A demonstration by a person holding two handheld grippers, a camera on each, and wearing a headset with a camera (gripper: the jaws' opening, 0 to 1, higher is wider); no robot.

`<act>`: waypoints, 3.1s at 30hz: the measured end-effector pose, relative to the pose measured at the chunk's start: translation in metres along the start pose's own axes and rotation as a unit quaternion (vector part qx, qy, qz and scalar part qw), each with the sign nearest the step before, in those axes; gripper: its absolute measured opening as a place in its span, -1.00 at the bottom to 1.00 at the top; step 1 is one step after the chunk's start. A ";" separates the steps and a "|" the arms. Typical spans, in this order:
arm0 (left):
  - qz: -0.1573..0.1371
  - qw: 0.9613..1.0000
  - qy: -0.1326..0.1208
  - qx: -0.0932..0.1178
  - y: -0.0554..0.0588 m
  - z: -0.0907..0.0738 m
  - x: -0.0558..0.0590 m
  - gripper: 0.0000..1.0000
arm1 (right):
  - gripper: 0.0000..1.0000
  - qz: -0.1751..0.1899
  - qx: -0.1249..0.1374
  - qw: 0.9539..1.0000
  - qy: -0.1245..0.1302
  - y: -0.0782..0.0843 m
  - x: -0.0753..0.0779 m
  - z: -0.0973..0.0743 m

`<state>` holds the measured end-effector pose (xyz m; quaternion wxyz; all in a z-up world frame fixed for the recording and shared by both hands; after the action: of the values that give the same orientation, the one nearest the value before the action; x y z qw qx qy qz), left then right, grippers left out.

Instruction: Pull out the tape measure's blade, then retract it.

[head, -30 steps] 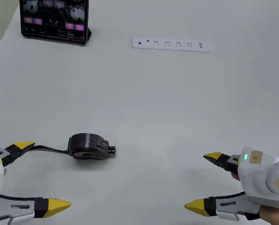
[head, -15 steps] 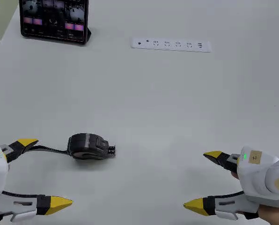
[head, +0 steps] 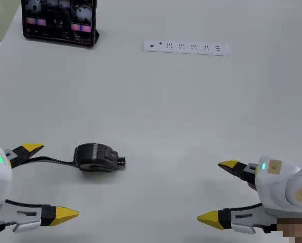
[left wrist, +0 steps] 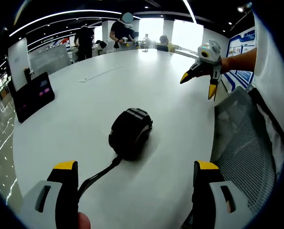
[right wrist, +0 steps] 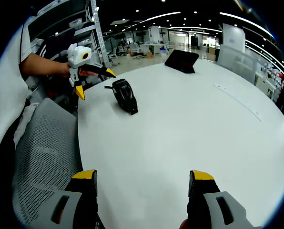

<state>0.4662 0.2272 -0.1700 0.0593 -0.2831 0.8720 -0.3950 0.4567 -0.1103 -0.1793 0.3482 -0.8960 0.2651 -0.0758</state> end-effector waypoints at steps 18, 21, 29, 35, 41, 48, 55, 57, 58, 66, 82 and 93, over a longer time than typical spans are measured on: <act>0.036 0.999 0.018 -0.027 -0.016 0.012 -0.009 0.89 | 0.52 -0.048 -0.003 0.999 -0.016 -0.023 0.010 0.016; 0.040 0.999 0.019 -0.031 -0.019 0.014 -0.011 0.88 | 0.52 -0.055 -0.002 0.998 -0.020 -0.028 0.012 0.018; 0.055 0.997 0.027 -0.047 -0.026 0.020 -0.016 0.79 | 0.51 -0.075 -0.004 0.997 -0.031 -0.039 0.014 0.027; 0.062 0.996 0.033 -0.056 -0.031 0.026 -0.019 0.69 | 0.51 -0.088 -0.006 0.995 -0.039 -0.046 0.015 0.034; 0.068 0.995 0.038 -0.067 -0.035 0.031 -0.022 0.61 | 0.51 -0.097 -0.005 0.994 -0.043 -0.051 0.015 0.039; 0.067 0.994 0.047 -0.079 -0.036 0.037 -0.026 0.46 | 0.50 -0.100 0.000 0.994 -0.046 -0.056 0.016 0.042; 0.070 0.991 0.054 -0.098 -0.034 0.043 -0.030 0.27 | 0.48 -0.101 0.001 0.994 -0.050 -0.058 0.016 0.044; 0.070 0.991 0.055 -0.103 -0.034 0.044 -0.031 0.22 | 0.48 -0.101 0.001 0.994 -0.051 -0.058 0.016 0.045; 0.069 0.990 0.058 -0.108 -0.033 0.045 -0.031 0.19 | 0.48 -0.101 0.000 0.994 -0.052 -0.058 0.016 0.046; 0.068 0.988 0.068 -0.123 -0.031 0.051 -0.032 -0.06 | 0.46 -0.099 0.000 0.994 -0.055 -0.059 0.016 0.049; 0.082 0.983 0.085 -0.143 -0.025 0.063 -0.033 -0.36 | 0.43 -0.096 -0.001 0.994 -0.061 -0.060 0.014 0.054; 0.093 0.980 0.088 -0.153 -0.026 0.066 -0.032 -0.39 | 0.41 -0.095 -0.003 0.993 -0.070 -0.061 0.010 0.060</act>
<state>0.5260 0.1872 -0.2004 -0.0253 -0.1707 0.9464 -0.2730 0.5105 -0.0426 -0.1841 0.3549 -0.9211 0.1537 -0.0446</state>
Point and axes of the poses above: the centre of the closed fingertips' face, and the gripper's own axes: z roughly forward along the fingers, x roughly to its right, y roughly out of its underside, the point moved 5 cm from there along -z, roughly backward along the fingers, and after that the axes turned 7 degrees about y, right-handed, at the moved point
